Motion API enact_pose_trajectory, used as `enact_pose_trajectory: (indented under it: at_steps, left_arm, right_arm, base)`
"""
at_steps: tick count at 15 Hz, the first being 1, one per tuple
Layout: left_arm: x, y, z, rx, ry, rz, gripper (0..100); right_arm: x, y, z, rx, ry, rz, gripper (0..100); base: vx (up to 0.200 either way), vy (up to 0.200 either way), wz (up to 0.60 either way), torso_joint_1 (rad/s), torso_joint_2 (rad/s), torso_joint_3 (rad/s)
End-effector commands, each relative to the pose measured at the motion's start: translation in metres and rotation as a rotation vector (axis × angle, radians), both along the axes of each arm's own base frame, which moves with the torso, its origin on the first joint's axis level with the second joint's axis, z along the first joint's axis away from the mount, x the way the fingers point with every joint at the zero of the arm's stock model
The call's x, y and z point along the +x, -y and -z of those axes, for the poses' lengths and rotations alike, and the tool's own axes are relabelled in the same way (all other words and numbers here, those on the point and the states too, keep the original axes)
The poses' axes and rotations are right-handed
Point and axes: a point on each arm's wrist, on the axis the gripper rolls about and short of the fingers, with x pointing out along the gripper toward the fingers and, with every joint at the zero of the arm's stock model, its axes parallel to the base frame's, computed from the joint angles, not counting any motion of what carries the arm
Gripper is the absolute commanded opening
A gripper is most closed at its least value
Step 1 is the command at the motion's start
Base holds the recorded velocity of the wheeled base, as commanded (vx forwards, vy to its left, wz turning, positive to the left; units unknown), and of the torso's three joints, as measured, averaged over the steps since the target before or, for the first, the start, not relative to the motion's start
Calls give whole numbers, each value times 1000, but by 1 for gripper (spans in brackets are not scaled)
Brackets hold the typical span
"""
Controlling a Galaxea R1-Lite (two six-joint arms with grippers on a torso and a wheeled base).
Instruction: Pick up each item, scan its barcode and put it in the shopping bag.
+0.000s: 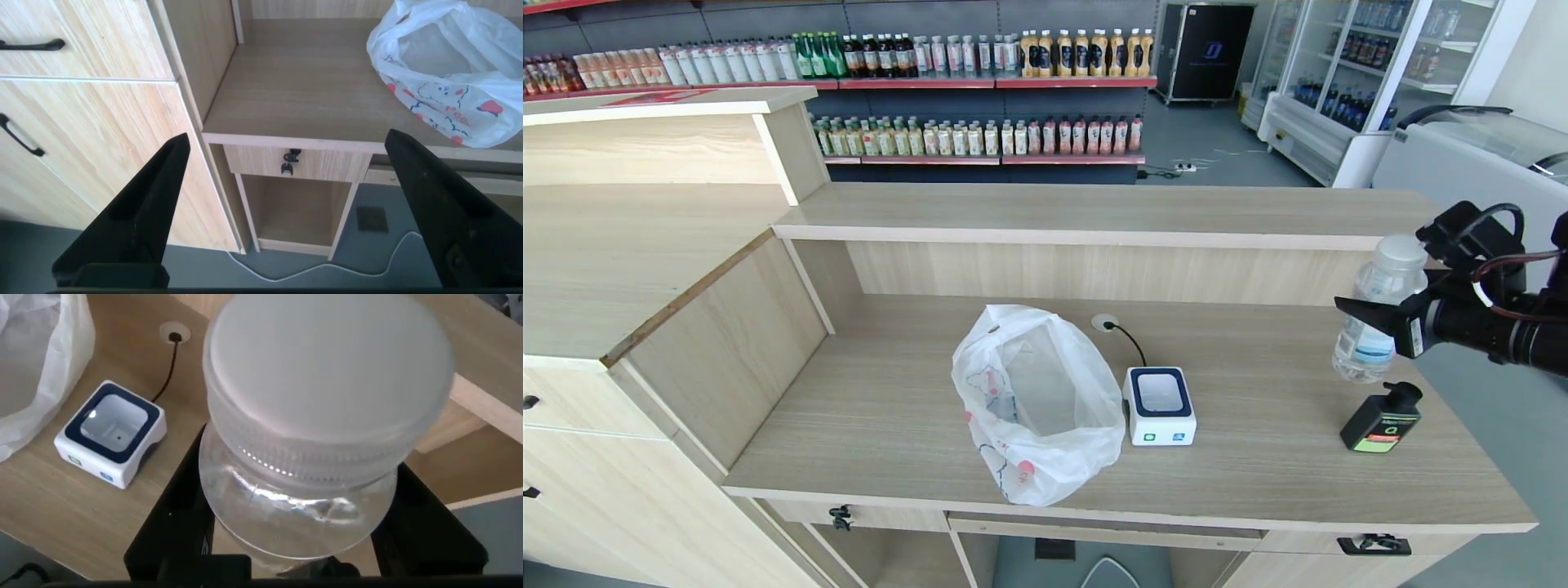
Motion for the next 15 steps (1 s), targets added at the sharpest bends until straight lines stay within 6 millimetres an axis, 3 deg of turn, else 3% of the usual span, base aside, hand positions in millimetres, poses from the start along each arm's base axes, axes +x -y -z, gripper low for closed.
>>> enact_pose_trajectory:
  at_steps: [1,5,10,15]
  left_arm:
    - [0,0,0,0,0,-2,100]
    - [0,0,0,0,0,-2,100]
    - [0,0,0,0,0,-2,100]
    - [0,0,0,0,0,-1,100]
  right_arm:
    - [6,0,4,-53,3,-20,0]
    - [19,-12,2,-110,37,-76,0]
    - [28,-18,12,-167,58,-110,0]
    - [43,-19,29,-233,65,-192,0]
  base:
    - [0,0,0,0,0,0]
    - [0,0,0,0,0,0]
    - [0,0,480,-76,167,99]
    - [0,0,0,-7,39,20]
